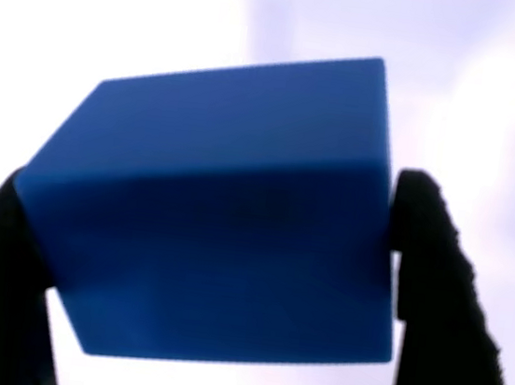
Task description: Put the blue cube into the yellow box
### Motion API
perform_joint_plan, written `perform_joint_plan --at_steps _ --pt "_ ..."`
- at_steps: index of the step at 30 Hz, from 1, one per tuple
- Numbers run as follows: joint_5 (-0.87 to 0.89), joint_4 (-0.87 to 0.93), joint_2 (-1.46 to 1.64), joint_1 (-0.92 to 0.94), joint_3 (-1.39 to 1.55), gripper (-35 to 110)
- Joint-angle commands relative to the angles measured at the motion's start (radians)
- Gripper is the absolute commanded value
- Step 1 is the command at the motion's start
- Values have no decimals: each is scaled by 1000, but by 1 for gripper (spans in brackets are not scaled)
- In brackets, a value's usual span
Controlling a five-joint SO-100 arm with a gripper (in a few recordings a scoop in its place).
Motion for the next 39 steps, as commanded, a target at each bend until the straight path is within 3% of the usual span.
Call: perform_joint_plan --at_steps 1,8,17,39 --pt "-54 28 295 57 -28 18" --pt "-150 40 407 261 -20 18" --pt "-247 -72 430 600 -15 18" --pt "-293 -98 779 1252 310 18"
